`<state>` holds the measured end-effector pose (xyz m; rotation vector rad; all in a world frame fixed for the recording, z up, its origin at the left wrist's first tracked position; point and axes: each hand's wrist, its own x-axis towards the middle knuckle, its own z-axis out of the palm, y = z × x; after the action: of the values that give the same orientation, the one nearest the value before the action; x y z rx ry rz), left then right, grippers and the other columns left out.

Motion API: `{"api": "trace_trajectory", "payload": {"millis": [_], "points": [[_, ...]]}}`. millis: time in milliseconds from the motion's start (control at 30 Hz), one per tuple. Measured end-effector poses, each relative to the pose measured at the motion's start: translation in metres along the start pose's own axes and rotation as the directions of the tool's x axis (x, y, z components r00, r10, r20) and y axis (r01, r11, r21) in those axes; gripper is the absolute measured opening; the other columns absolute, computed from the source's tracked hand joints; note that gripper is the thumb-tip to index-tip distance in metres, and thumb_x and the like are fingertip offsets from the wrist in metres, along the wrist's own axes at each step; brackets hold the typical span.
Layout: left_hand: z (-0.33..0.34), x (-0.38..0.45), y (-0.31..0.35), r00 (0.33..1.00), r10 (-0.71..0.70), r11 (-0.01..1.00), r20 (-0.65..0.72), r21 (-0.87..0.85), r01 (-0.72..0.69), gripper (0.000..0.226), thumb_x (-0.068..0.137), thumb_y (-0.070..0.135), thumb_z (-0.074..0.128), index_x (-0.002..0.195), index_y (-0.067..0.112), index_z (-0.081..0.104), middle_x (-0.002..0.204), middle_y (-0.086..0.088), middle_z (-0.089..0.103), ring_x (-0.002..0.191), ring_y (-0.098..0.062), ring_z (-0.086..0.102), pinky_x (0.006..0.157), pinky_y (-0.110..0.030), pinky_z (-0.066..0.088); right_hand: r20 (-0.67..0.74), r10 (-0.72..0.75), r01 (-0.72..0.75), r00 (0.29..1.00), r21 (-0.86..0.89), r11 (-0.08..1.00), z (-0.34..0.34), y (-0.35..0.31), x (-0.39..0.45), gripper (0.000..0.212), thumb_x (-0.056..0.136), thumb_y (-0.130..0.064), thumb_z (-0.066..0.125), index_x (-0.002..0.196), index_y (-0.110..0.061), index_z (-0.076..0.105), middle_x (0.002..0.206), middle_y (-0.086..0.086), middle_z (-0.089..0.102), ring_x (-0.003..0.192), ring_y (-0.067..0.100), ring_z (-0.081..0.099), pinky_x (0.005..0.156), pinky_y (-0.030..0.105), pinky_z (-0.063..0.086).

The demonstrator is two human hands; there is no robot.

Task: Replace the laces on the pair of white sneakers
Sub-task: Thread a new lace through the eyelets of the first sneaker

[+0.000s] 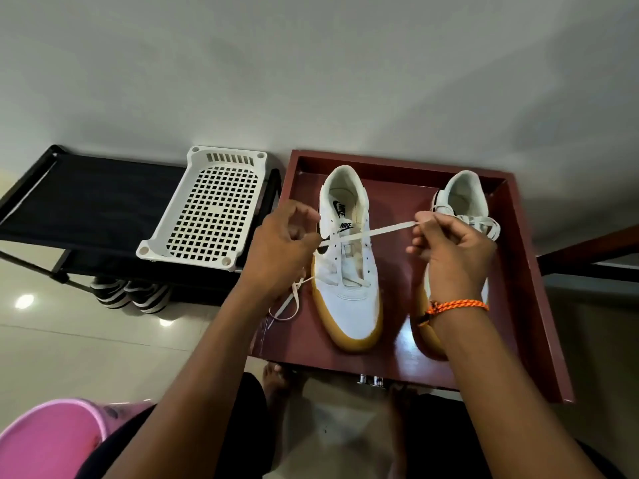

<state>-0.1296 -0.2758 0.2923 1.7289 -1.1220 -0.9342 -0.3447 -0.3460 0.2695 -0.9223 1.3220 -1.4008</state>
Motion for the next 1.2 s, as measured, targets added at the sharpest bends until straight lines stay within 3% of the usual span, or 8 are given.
{"api": "trace_trajectory", "payload": {"millis": [200, 333, 433, 533, 800, 933, 1033, 1200], "points": [[0.021, -0.007, -0.005, 0.946, 0.325, 0.896, -0.016, 0.326, -0.302, 0.021, 0.091, 0.017, 0.062, 0.108, 0.025, 0.072, 0.097, 0.012, 0.068, 0.086, -0.007, 0.065, 0.080, -0.035, 0.056, 0.354, 0.029, 0.023, 0.935, -0.142, 0.990, 0.007, -0.005, -0.011, 0.007, 0.097, -0.002, 0.072, 0.097, -0.001, 0.078, 0.074, 0.012, 0.071, 0.063, 0.020, 0.065, 0.063, 0.028, 0.061], [0.035, -0.009, 0.000, 0.944, 0.305, 0.951, 0.127, -0.095, -0.295, 0.033, 0.102, 0.000, 0.053, 0.128, 0.012, 0.070, 0.119, 0.001, 0.073, 0.115, -0.018, 0.069, 0.100, -0.037, 0.056, 0.536, 0.008, 0.070, 0.844, -0.125, 0.990, 0.015, -0.012, -0.023, 0.009, 0.098, 0.001, 0.070, 0.097, -0.001, 0.079, 0.076, 0.023, 0.072, 0.065, 0.025, 0.066, 0.064, 0.034, 0.064], [0.039, -0.008, -0.002, 0.964, 0.211, 0.953, 0.161, -0.252, -0.166, 0.025, 0.106, 0.004, 0.053, 0.125, 0.007, 0.070, 0.103, -0.013, 0.075, 0.093, -0.036, 0.072, 0.083, -0.050, 0.062, 0.560, -0.003, 0.108, 0.829, -0.154, 0.982, 0.013, -0.013, -0.023, 0.011, 0.097, 0.006, 0.068, 0.100, 0.002, 0.078, 0.075, 0.025, 0.070, 0.063, 0.026, 0.065, 0.061, 0.033, 0.062], [0.039, -0.005, -0.010, 0.981, 0.130, 0.981, 0.145, -0.162, -0.106, 0.017, 0.108, 0.011, 0.060, 0.107, 0.006, 0.075, 0.079, -0.006, 0.072, 0.069, -0.014, 0.064, 0.064, -0.034, 0.053, 0.553, -0.028, 0.161, 0.833, -0.194, 0.968, 0.011, -0.011, -0.021, 0.016, 0.095, 0.008, 0.067, 0.102, -0.003, 0.077, 0.073, 0.024, 0.068, 0.061, 0.027, 0.065, 0.059, 0.035, 0.060], [0.042, -0.002, -0.016, 0.983, 0.121, 0.990, 0.136, -0.090, -0.109, 0.013, 0.101, 0.019, 0.074, 0.094, 0.012, 0.082, 0.089, 0.000, 0.080, 0.090, -0.021, 0.077, 0.087, -0.048, 0.061, 0.538, -0.049, 0.223, 0.841, -0.264, 0.938, 0.011, -0.003, -0.020, 0.021, 0.094, 0.010, 0.065, 0.099, -0.009, 0.074, 0.070, 0.017, 0.068, 0.058, 0.023, 0.067, 0.057, 0.031, 0.058], [0.046, -0.011, -0.012, 0.979, 0.196, 0.941, 0.058, 0.270, -0.205, 0.007, 0.099, 0.027, 0.076, 0.094, 0.024, 0.080, 0.097, 0.011, 0.074, 0.088, -0.005, 0.070, 0.075, -0.031, 0.056, 0.553, 0.000, 0.242, 0.833, -0.365, 0.899, 0.008, 0.002, -0.019, 0.024, 0.094, 0.008, 0.063, 0.097, -0.013, 0.074, 0.070, 0.011, 0.071, 0.058, 0.022, 0.069, 0.059, 0.038, 0.061], [0.045, -0.017, -0.013, 0.936, 0.350, 0.691, 0.039, 0.664, -0.286, 0.011, 0.100, 0.033, 0.072, 0.094, 0.024, 0.075, 0.096, 0.010, 0.066, 0.092, -0.012, 0.064, 0.063, -0.033, 0.052, 0.541, -0.028, 0.363, 0.841, -0.524, 0.770, 0.003, 0.010, -0.016, 0.022, 0.092, -0.001, 0.069, 0.095, -0.022, 0.075, 0.076, -0.002, 0.073, 0.069, 0.014, 0.072, 0.069, 0.040, 0.063], [0.053, -0.021, -0.011, 0.904, 0.405, 0.499, 0.136, 0.796, -0.343, 0.015, 0.084, 0.017, 0.087, 0.080, 0.020, 0.072, 0.081, 0.006, 0.061, 0.079, -0.019, 0.065, 0.047, -0.032, 0.047, 0.546, 0.077, 0.354, 0.834, -0.637, 0.685, -0.007, 0.011, -0.010, 0.037, 0.085, -0.010, 0.085, 0.113, -0.028, 0.070, 0.095, -0.014, 0.068, 0.083, 0.007, 0.068, 0.079, 0.032, 0.060]]}}
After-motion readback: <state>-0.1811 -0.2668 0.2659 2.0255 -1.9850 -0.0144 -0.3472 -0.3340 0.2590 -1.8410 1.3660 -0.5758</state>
